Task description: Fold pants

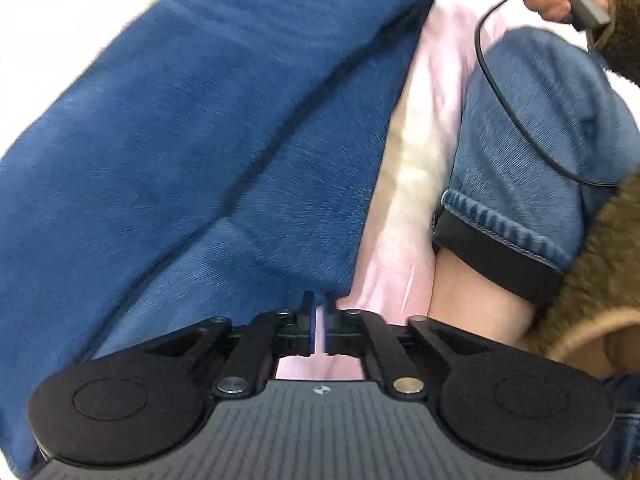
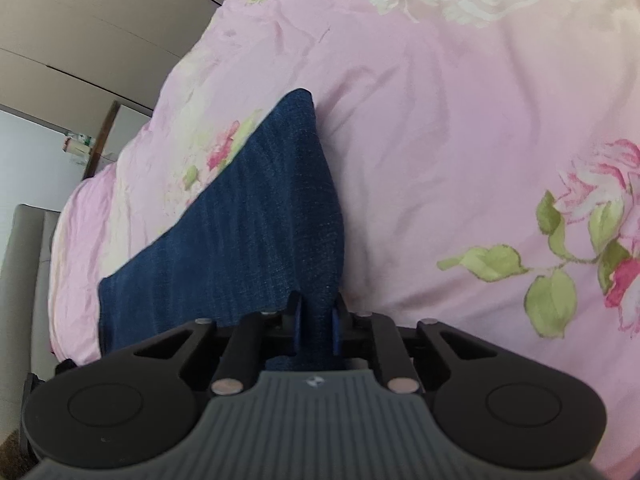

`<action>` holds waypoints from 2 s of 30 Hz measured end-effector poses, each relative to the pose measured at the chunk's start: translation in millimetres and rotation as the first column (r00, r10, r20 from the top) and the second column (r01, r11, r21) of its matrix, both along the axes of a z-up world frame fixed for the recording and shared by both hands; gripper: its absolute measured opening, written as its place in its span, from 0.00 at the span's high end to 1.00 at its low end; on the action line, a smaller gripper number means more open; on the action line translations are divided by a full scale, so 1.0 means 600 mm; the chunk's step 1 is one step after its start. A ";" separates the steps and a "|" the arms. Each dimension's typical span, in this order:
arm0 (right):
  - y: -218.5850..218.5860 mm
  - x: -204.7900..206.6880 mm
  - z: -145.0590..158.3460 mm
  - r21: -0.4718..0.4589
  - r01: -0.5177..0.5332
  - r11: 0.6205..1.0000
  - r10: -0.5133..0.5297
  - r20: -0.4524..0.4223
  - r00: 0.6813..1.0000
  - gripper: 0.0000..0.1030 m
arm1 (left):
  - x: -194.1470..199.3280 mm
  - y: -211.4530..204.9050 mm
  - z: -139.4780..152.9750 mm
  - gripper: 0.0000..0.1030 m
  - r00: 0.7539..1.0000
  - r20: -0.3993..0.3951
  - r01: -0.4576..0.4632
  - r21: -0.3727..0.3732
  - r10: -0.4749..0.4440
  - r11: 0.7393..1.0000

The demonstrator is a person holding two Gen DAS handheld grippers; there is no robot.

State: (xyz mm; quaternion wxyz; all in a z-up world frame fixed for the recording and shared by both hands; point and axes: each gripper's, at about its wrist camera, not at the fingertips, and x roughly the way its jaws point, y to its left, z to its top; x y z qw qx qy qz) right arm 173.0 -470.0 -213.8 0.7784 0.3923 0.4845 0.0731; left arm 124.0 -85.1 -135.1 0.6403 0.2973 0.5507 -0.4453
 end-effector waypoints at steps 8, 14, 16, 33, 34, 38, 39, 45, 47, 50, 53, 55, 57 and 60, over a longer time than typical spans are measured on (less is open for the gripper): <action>0.050 0.008 0.131 0.079 -0.041 0.996 0.030 0.135 0.990 0.93 | 0.079 0.185 0.106 0.85 0.923 0.189 -0.337 -0.026 0.335 0.941; 0.158 0.043 0.232 0.088 -0.114 0.990 0.094 0.206 0.974 0.93 | 0.117 0.308 0.135 0.78 0.786 0.308 -0.547 -0.055 0.536 0.835; 0.205 0.056 0.258 0.104 -0.138 0.985 0.112 0.224 0.968 0.93 | 0.141 0.346 0.145 0.78 0.763 0.294 -0.578 -0.089 0.576 0.811; 0.713 0.234 0.148 0.097 -0.334 0.937 0.331 0.044 0.942 0.93 | 0.127 0.469 0.119 0.77 0.651 0.176 -0.689 -0.273 0.739 0.672; 0.729 0.239 0.126 0.096 -0.333 0.938 0.333 0.017 0.943 0.93 | 0.128 0.474 0.118 0.77 0.647 0.168 -0.692 -0.282 0.744 0.665; 0.768 0.248 0.062 0.096 -0.334 0.938 0.339 -0.046 0.940 0.92 | 0.133 0.486 0.116 0.76 0.636 0.133 -0.701 -0.310 0.760 0.642; 0.773 0.250 0.054 0.096 -0.331 0.939 0.337 -0.055 0.940 0.91 | 0.135 0.486 0.116 0.75 0.636 0.120 -0.703 -0.316 0.762 0.637; 0.767 0.257 0.068 0.099 -0.354 0.930 0.357 -0.010 0.934 0.74 | 0.130 0.483 0.124 0.41 0.633 -0.006 -0.717 -0.384 0.774 0.582; 0.752 0.246 0.094 0.063 -0.367 0.928 0.364 0.045 0.930 0.74 | 0.130 0.480 0.119 0.29 0.621 -0.063 -0.734 -0.397 0.781 0.551; 0.714 0.214 0.133 -0.047 -0.371 0.927 0.374 0.137 0.917 0.72 | 0.137 0.471 0.096 0.24 0.591 -0.139 -0.773 -0.380 0.795 0.508; 0.661 0.169 0.148 -0.126 -0.345 0.930 0.363 0.172 0.916 0.70 | 0.151 0.463 0.059 0.28 0.531 -0.167 -0.823 -0.338 0.831 0.457; 0.623 0.134 0.145 -0.165 -0.326 0.931 0.354 0.181 0.918 0.69 | 0.157 0.457 0.044 0.60 0.510 -0.195 -0.842 -0.312 0.838 0.440; 0.588 0.102 0.138 -0.205 -0.307 0.929 0.344 0.181 0.921 0.68 | 0.148 0.447 0.057 0.79 0.516 -0.164 -0.829 -0.342 0.840 0.442; 0.543 0.054 0.129 -0.295 -0.283 0.913 0.344 0.183 0.921 0.68 | 0.118 0.420 0.124 0.85 0.587 -0.048 -0.743 -0.430 0.808 0.514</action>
